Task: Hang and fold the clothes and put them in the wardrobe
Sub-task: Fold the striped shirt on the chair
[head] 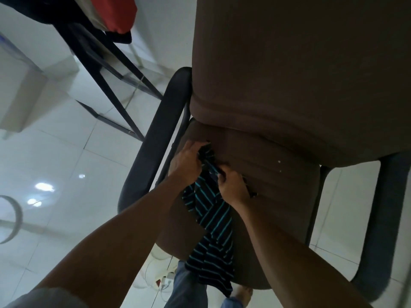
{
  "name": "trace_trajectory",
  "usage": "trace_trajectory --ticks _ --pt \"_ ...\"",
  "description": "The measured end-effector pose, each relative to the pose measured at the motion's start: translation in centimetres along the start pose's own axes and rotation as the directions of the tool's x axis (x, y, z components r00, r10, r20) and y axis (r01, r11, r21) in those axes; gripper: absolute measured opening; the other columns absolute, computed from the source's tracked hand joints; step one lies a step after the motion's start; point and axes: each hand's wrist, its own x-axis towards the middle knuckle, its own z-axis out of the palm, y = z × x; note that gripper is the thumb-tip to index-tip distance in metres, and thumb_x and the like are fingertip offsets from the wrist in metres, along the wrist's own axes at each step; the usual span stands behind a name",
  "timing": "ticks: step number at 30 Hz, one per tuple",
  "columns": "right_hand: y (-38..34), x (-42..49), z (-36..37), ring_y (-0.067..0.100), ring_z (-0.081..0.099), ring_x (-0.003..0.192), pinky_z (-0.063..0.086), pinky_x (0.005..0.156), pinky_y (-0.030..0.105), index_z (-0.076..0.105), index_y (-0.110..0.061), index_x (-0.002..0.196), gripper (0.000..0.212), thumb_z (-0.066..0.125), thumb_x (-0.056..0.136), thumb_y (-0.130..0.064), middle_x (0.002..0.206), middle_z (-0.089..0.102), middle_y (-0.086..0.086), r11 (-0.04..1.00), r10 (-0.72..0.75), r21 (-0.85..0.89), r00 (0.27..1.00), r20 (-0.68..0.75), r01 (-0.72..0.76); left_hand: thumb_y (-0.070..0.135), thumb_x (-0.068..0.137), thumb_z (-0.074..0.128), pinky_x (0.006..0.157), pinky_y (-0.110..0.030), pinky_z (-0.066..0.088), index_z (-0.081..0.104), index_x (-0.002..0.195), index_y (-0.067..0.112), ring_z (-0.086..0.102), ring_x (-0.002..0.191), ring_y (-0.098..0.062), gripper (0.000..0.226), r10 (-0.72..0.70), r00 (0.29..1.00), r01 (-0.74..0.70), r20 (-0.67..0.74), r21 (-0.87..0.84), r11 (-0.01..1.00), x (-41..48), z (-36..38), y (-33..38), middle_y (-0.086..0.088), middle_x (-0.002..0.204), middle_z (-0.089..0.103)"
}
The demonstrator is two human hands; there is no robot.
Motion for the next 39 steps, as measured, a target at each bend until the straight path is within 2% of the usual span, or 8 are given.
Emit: trace_trajectory --ticks 4,8,14,18,22,26,33,39 --pt "1.0 -1.0 -1.6 0.009 0.054 0.094 0.040 0.082 0.016 0.063 -0.021 0.124 0.033 0.041 0.101 -0.010 0.123 0.055 0.001 0.997 0.025 0.075 0.999 -0.048 -0.021 0.019 0.090 0.060 0.108 -0.055 0.030 0.039 0.145 0.049 0.026 0.137 -0.030 0.066 0.117 0.910 -0.309 0.397 0.464 0.830 1.1 0.1 -0.1 0.015 0.159 0.024" --pt "1.7 -1.9 -3.6 -0.003 0.058 0.076 0.041 0.063 0.003 0.062 -0.021 0.119 0.029 0.041 0.101 -0.011 0.096 0.064 -0.009 0.984 0.056 0.172 0.990 -0.127 -0.034 0.037 0.094 0.057 0.102 -0.054 0.030 0.049 0.140 0.039 0.037 0.125 -0.029 0.047 0.105 0.932 -0.291 0.348 0.542 0.788 1.5 0.3 0.6 0.006 0.137 0.053" --pt "1.6 -3.2 -6.0 0.016 0.053 0.066 0.038 0.059 0.032 0.057 -0.013 0.103 0.018 0.039 0.100 -0.017 0.078 0.057 0.002 0.945 0.161 0.315 0.962 -0.220 -0.086 0.046 0.089 0.061 0.104 -0.052 0.027 0.062 0.125 0.027 0.039 0.125 -0.026 0.041 0.126 0.950 -0.262 0.287 0.508 0.820 0.4 -0.9 1.2 0.005 0.123 0.062" --pt "0.2 -5.1 -8.0 0.010 0.057 0.061 0.041 0.052 0.027 0.056 -0.018 0.087 0.017 0.057 0.097 -0.031 0.072 0.057 -0.001 0.958 0.119 0.279 0.974 -0.193 -0.062 0.034 0.084 0.074 0.115 -0.049 0.019 0.071 0.115 0.015 0.042 0.129 -0.033 0.037 0.255 0.947 -0.305 0.194 0.300 0.904 -1.0 -2.0 2.6 -0.010 0.122 0.064" --pt "-0.6 -7.6 -9.5 0.006 0.057 0.066 0.045 0.058 0.021 0.054 -0.024 0.078 0.022 0.075 0.081 -0.026 0.076 0.057 -0.004 0.965 0.057 0.264 0.979 -0.196 -0.004 0.017 0.084 0.073 0.092 -0.037 0.050 0.071 0.109 0.010 0.064 0.105 -0.026 0.026 0.315 0.919 -0.324 0.238 0.002 0.946 -3.3 -3.8 5.2 -0.009 0.107 0.071" --pt "-2.4 -10.7 -11.0 0.008 0.065 0.082 0.051 0.064 0.022 0.060 -0.029 0.116 0.041 0.077 0.079 -0.024 0.093 0.066 -0.006 0.974 0.019 0.226 1.000 0.020 -0.023 0.007 0.083 0.068 0.077 -0.028 0.047 0.070 0.103 0.011 0.065 0.093 -0.019 0.021 0.341 0.903 -0.355 0.259 0.007 0.935 -5.8 -5.2 8.2 -0.007 0.099 0.071" --pt "-3.2 -19.0 -16.7 0.011 0.065 0.080 0.054 0.074 0.029 0.067 -0.018 0.094 0.010 0.062 0.095 -0.009 0.088 0.068 0.005 0.919 -0.078 0.378 0.992 -0.102 0.111 0.027 0.064 0.092 0.058 -0.016 0.037 0.055 0.069 0.025 0.054 0.067 -0.003 0.038 0.290 0.867 -0.369 0.406 0.131 0.920 -11.9 -8.3 12.7 0.012 0.072 0.057" --pt "-4.3 -30.2 -23.8 0.020 0.069 0.088 0.058 0.077 0.033 0.067 -0.017 0.101 0.016 0.055 0.100 -0.007 0.096 0.070 0.009 0.883 -0.250 0.346 0.942 -0.224 0.316 0.021 0.067 0.068 0.068 -0.047 0.055 0.058 0.081 0.010 0.063 0.082 -0.031 0.020 0.343 0.890 -0.416 0.301 0.222 0.882 -19.7 -10.9 16.7 -0.016 0.090 0.064"
